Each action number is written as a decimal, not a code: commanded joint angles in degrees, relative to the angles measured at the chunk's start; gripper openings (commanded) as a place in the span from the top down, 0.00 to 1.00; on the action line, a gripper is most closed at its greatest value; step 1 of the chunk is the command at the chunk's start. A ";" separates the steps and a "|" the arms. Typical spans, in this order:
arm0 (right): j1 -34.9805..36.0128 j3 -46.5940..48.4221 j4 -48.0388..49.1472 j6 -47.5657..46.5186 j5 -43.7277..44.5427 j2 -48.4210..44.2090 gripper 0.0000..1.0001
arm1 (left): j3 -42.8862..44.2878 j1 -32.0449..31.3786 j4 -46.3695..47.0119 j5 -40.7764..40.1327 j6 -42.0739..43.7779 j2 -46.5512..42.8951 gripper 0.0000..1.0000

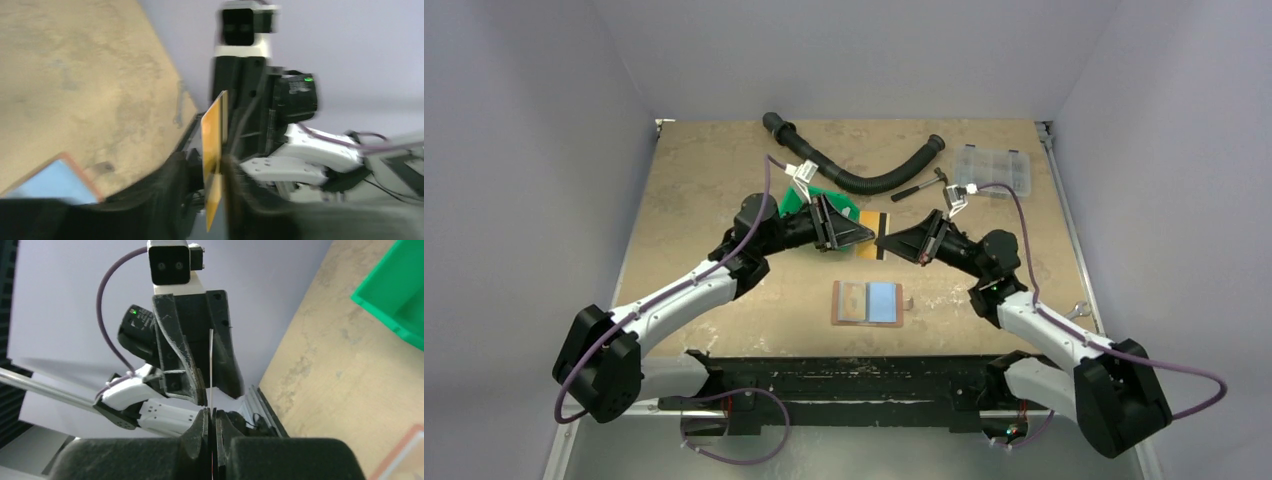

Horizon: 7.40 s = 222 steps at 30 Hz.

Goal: Put the credit cards into the card holder
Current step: Pick up the credit card from the storage box, then insert the credit card into the card holder.

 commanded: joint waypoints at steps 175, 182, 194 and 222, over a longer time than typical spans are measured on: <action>26.79 16.90 -59.21 -44.50 41.65 21.46 0.43 | -8.99 -7.08 -30.18 -23.86 20.26 14.21 0.98; 28.02 15.56 -50.94 -43.63 35.24 23.58 0.44 | -9.80 -7.12 -29.42 -22.97 19.71 14.36 0.98; 27.53 17.92 -63.45 -36.69 45.36 19.90 0.42 | -9.35 -7.88 -33.26 -25.24 18.29 10.67 0.98; 28.22 16.41 -61.86 -40.29 42.09 9.64 0.34 | -2.24 -6.76 -50.23 -32.43 26.08 3.15 0.81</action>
